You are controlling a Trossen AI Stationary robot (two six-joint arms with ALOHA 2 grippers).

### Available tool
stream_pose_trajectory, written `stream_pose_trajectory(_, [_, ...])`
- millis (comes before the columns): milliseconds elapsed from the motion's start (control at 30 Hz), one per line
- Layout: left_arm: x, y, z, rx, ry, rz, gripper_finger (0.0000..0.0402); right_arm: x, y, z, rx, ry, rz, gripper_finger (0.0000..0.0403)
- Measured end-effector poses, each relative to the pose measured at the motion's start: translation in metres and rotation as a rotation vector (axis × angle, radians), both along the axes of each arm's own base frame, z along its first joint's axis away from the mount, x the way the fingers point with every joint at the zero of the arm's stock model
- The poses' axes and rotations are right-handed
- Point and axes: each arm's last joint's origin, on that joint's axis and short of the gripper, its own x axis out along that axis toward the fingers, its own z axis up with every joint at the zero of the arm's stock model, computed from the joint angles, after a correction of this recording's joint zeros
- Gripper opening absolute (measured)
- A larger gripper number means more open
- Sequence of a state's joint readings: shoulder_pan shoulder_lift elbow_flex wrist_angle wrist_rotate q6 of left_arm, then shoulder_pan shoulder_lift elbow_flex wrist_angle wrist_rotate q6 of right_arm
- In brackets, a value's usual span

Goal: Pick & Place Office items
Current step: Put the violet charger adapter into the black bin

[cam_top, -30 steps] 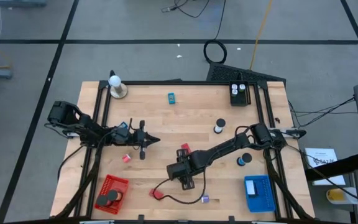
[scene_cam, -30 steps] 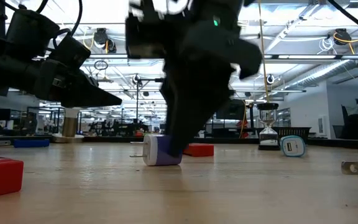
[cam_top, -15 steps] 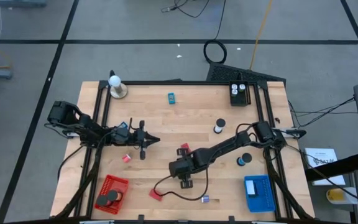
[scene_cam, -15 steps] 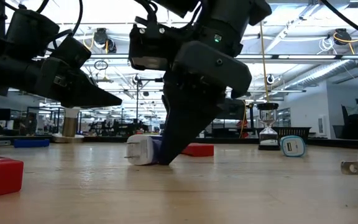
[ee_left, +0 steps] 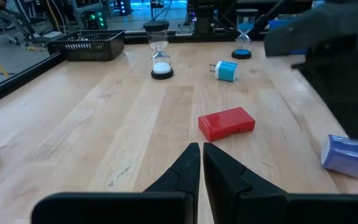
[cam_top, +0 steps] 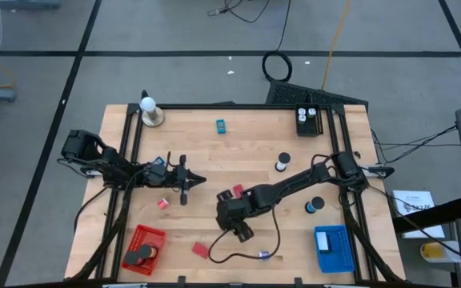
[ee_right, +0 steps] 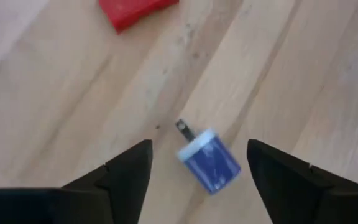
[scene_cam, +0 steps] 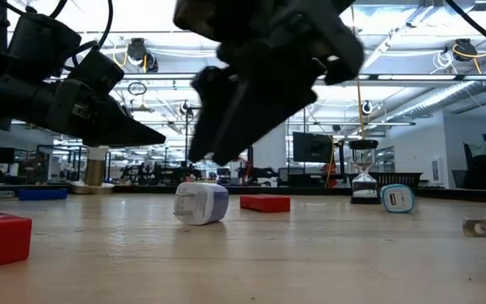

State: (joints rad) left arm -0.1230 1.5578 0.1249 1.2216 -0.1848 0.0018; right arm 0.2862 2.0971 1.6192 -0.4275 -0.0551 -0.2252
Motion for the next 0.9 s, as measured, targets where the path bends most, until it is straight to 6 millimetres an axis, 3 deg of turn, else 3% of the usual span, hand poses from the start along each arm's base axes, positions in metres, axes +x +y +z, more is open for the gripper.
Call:
stream_pose_trajectory(200, [0.0, 0.0, 0.0, 0.014, 0.0, -0.003, 0.0028, 0.007, -0.006, -0.015, -0.035, -0.003, 0.033, 0.026])
stream_pose_trajectory(433, [0.0, 0.0, 0.001, 0.018, -0.006, -0.004, 0.0028, 0.005, -0.012, -0.028, -0.039, -0.002, 0.033, 0.0217])
stream_pose_trajectory(567, [0.0, 0.0, 0.001, 0.017, -0.007, -0.008, 0.0028, 0.003, -0.015, -0.033, -0.001, 0.019, -0.048, 0.0191])
stream_pose_trajectory(900, [0.0, 0.0, 0.001, 0.017, -0.009, -0.008, 0.0028, 0.003, -0.018, -0.039, 0.046, 0.009, -0.203, 0.0171])
